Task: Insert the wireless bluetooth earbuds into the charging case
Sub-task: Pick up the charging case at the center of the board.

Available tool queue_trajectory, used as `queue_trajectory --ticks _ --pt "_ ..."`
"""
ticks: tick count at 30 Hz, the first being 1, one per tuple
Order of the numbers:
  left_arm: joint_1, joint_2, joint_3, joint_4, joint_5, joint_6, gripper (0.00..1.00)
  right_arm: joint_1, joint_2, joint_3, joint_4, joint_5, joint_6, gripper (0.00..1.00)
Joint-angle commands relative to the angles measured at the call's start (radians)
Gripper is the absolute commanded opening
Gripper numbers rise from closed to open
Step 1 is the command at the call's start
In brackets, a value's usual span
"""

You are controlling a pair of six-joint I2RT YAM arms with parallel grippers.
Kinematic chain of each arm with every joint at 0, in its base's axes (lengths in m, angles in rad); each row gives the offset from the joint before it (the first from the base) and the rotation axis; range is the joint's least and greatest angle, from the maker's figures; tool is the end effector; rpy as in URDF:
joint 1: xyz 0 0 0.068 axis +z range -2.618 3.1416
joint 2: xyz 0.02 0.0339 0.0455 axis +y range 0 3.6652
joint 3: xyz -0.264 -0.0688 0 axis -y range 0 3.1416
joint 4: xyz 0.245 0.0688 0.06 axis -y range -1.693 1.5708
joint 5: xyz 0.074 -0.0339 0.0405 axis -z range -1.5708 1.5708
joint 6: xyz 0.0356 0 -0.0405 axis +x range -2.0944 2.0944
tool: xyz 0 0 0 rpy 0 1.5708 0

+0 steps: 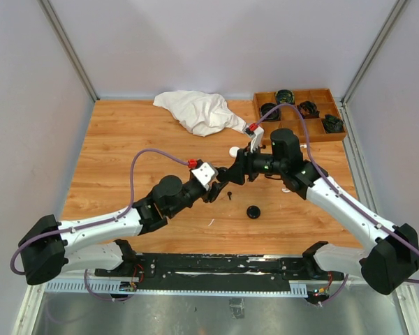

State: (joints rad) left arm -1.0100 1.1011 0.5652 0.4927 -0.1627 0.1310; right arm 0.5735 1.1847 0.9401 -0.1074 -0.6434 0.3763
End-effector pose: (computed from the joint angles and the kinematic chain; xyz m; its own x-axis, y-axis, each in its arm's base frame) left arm 0.1383 -0.2093 0.2707 0.0751 0.1227 -0.9896 0.7462 0.6514 0.1374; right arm 0.2144 0.1639 0.3216 -0.6027 -0.0393 -0.7970 -0.7372 0.4096 0.5373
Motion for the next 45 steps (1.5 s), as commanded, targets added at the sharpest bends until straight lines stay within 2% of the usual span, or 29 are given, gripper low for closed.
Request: queue_trajectory --ticks 1,6,11,16,21,25,34,41,45 --pt "-0.008 -0.031 -0.010 0.065 0.019 0.018 0.31 0.019 0.003 0.035 0.039 0.000 0.019 0.54" --pt "-0.009 -0.049 -0.019 0.076 0.030 0.016 0.32 0.025 0.012 0.037 0.038 -0.008 0.022 0.45" --pt "-0.008 -0.054 -0.018 0.070 0.055 0.013 0.35 0.026 0.008 0.045 0.033 -0.017 0.004 0.31" --pt "-0.008 -0.058 -0.005 0.025 0.061 -0.012 0.48 0.025 -0.011 0.059 -0.003 -0.033 -0.052 0.21" --pt "-0.006 -0.076 0.008 -0.050 0.084 -0.038 0.62 0.026 -0.044 0.070 -0.050 -0.061 -0.143 0.19" --pt "0.012 -0.105 0.010 -0.102 0.153 -0.059 0.67 0.025 -0.068 0.071 -0.086 -0.079 -0.224 0.18" --pt "0.167 -0.204 -0.007 -0.114 0.443 -0.148 0.66 0.025 -0.097 0.114 -0.205 -0.189 -0.449 0.17" --pt "0.201 -0.204 0.000 -0.100 0.639 -0.159 0.58 0.025 -0.088 0.147 -0.256 -0.280 -0.534 0.16" --pt "0.203 -0.177 0.011 -0.093 0.689 -0.162 0.52 0.031 -0.085 0.158 -0.265 -0.306 -0.562 0.17"
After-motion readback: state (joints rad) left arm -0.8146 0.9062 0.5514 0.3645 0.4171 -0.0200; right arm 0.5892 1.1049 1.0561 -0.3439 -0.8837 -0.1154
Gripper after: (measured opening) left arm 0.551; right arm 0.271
